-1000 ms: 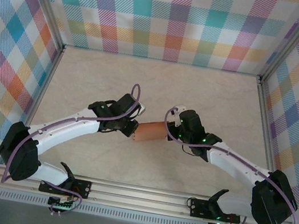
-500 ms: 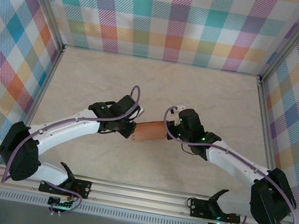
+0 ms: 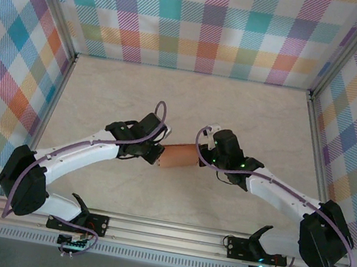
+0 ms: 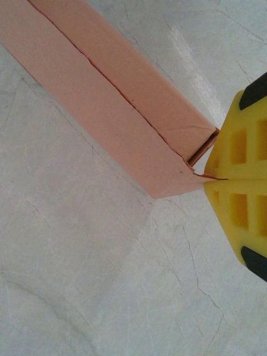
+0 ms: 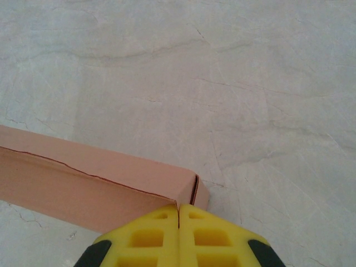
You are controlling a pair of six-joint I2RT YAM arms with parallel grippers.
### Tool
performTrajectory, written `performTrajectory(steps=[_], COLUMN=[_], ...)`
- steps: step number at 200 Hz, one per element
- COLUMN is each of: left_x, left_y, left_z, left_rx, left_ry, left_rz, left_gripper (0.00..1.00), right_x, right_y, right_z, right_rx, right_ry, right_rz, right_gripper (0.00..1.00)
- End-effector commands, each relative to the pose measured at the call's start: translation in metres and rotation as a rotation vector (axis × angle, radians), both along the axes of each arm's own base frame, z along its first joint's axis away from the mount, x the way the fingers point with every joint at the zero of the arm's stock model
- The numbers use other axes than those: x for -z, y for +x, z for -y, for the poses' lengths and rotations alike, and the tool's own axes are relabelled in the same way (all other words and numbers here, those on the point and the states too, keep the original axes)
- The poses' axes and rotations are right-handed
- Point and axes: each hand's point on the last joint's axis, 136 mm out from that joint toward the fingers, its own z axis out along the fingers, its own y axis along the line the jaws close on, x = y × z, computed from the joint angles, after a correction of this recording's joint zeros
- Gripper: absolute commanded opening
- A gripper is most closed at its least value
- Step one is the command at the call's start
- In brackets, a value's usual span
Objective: Fold the paper box
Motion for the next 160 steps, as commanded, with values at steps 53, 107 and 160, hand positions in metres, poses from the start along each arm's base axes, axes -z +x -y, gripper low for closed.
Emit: performTrajectory(steps=[53, 107, 160], left_x=[-0.027, -0.031, -0.025], left_y=[0.015, 0.021, 0.026], left_z=[0.024, 0.025, 0.022], left_rx=[-0.144, -0.221, -0.303], left_ry=[-0.235, -0.336, -0.432], left_rz=[-0.1, -0.18, -0.264], left_gripper=[0.0, 0.0, 0.0], right_x=[0.01, 0.013, 0.013], right_y=[-0.007, -0.007, -0.005], right_z=[-0.002, -0.003, -0.005], right_rx=[-0.031, -0.045, -0.056], right_ry=[-0.091, -0.138, -0.243], right_rz=[-0.011, 0.0, 0.045], right_gripper=[0.0, 0.0, 0.0])
